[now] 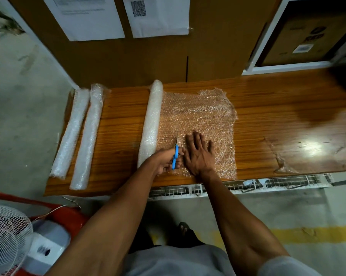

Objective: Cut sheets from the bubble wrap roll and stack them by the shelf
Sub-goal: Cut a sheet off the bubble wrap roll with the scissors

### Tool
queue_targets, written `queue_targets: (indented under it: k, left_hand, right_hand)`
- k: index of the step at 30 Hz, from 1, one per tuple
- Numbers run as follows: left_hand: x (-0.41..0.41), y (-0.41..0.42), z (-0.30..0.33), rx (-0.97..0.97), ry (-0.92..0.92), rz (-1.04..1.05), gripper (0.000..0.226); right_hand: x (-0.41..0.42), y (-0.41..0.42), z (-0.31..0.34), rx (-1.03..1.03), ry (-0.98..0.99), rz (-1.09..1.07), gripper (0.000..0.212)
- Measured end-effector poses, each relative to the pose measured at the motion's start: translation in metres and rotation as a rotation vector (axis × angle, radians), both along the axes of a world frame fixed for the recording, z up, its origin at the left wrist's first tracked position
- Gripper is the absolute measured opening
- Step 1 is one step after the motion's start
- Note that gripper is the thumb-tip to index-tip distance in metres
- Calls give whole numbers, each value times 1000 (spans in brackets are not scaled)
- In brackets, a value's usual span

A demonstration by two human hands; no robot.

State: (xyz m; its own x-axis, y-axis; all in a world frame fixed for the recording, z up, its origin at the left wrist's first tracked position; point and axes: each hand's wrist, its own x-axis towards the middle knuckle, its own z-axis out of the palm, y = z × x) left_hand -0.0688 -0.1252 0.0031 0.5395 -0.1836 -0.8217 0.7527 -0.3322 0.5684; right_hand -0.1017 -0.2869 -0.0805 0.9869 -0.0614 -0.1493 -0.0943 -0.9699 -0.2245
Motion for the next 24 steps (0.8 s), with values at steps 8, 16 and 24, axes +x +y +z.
queue_targets:
  k: [8, 16, 24]
  left_hand:
    - [8, -1, -18, 39, -45, 53, 18]
    - [16, -3, -28, 29, -23, 47, 17]
    - [27, -10, -16, -65, 83, -32, 18]
  right_hand:
    - [4, -5, -9, -58, 0, 16, 71]
    - [4, -6, -10, -85, -13, 14, 74]
    - [4, -6, -9, -74, 2, 15, 74]
